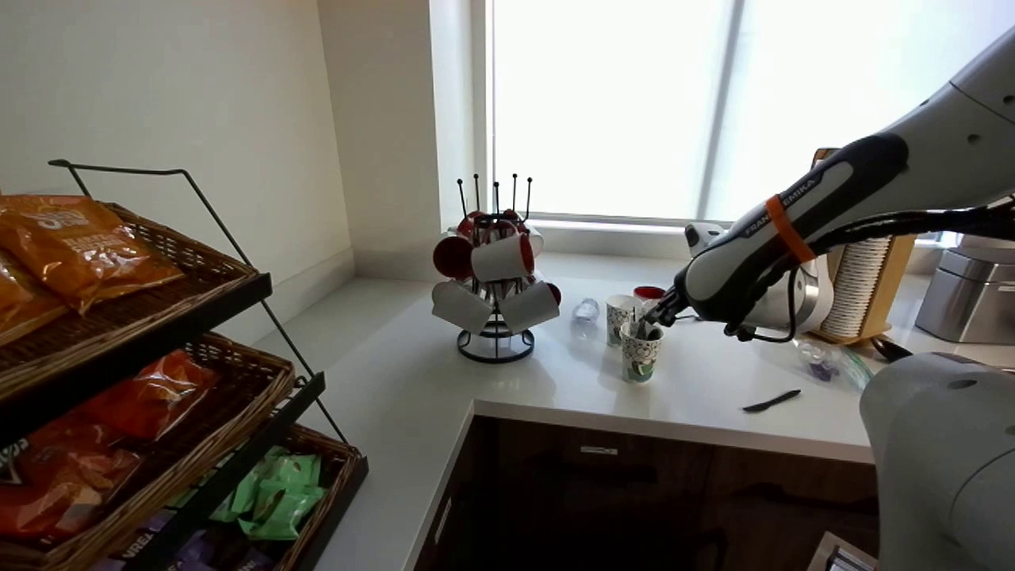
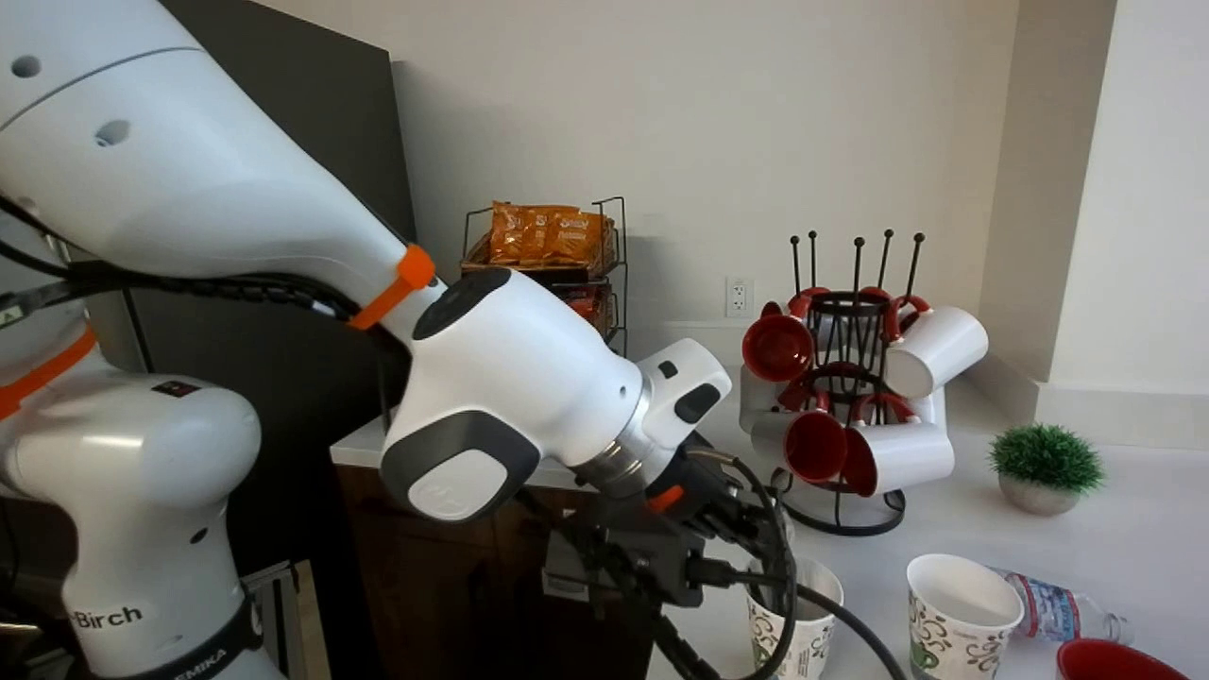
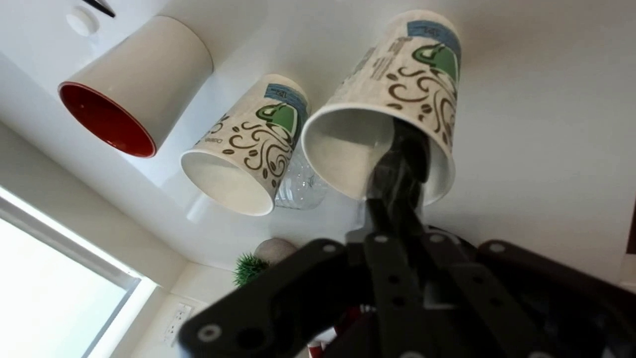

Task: Remove the white sachet from the mug

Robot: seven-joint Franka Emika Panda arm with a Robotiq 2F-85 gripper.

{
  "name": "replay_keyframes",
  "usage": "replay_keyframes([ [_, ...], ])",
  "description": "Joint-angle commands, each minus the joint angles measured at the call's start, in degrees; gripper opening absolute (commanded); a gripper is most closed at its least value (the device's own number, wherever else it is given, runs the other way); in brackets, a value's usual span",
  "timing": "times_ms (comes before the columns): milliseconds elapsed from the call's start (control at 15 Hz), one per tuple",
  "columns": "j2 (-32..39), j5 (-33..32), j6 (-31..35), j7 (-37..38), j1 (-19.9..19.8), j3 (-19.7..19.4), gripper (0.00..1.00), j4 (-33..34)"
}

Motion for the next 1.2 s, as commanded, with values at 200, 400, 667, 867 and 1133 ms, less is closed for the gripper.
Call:
replay_keyframes([
  [200,-2.4,-1.7,2.1,-1.0,1.3,-2.0,0.00,1.2],
  [400,-2.6,-1.5,2.0,-0.3,0.4,-0.7,0.00,2.2],
  [667,-2.2,-1.1,1.6,0.9,-1.2,1.9,0.00,3.3],
  [867,-2.1,-0.9,1.8,1.9,-3.0,4.5,0.00,3.9],
  [1133,-2.5,-1.0,2.0,3.1,-6.5,8.8,0.00,4.4],
])
